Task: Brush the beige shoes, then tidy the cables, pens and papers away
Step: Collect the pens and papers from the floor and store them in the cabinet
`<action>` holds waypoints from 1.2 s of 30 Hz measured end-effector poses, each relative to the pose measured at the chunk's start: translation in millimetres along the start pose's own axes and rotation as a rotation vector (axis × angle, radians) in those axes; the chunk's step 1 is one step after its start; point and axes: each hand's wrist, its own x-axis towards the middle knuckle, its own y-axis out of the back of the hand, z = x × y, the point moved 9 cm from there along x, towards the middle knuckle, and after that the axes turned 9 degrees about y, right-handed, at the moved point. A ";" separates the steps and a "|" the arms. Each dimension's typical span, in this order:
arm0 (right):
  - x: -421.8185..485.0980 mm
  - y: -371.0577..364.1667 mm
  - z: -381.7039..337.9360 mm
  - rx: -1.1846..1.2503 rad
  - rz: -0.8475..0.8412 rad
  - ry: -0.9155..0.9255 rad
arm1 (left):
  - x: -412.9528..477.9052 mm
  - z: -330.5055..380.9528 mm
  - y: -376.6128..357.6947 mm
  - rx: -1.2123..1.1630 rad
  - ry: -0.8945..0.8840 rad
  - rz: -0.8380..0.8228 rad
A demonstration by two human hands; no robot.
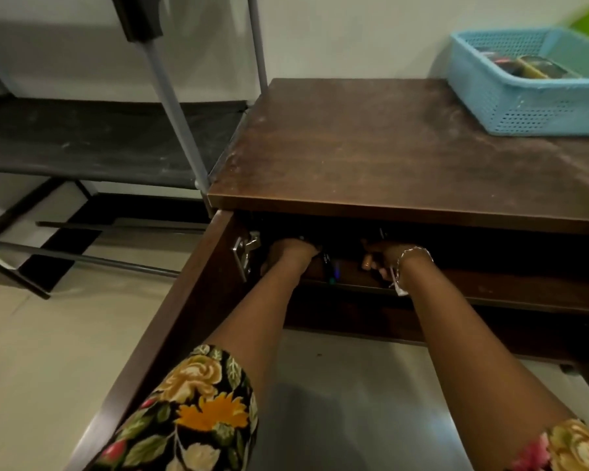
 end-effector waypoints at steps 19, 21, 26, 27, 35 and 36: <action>4.9 33.4 -5.9 0.117 0.089 0.028 | -18.0 2.2 -10.0 -0.134 0.033 -0.126; 0.7 34.4 -9.3 0.153 0.095 0.041 | -18.2 3.2 -10.3 -0.229 0.043 -0.169; 0.1 32.6 -17.1 0.297 0.128 0.086 | -17.8 3.1 -10.8 -0.418 0.061 -0.242; 1.8 30.5 -19.9 0.276 0.112 0.122 | -18.2 2.5 -10.9 -0.435 0.067 -0.246; 13.4 34.4 -15.0 0.212 0.155 0.148 | -17.6 2.3 -3.8 -0.427 0.021 -0.209; 8.8 37.8 -15.2 0.243 0.211 0.148 | -17.0 2.5 -3.0 -0.432 0.014 -0.200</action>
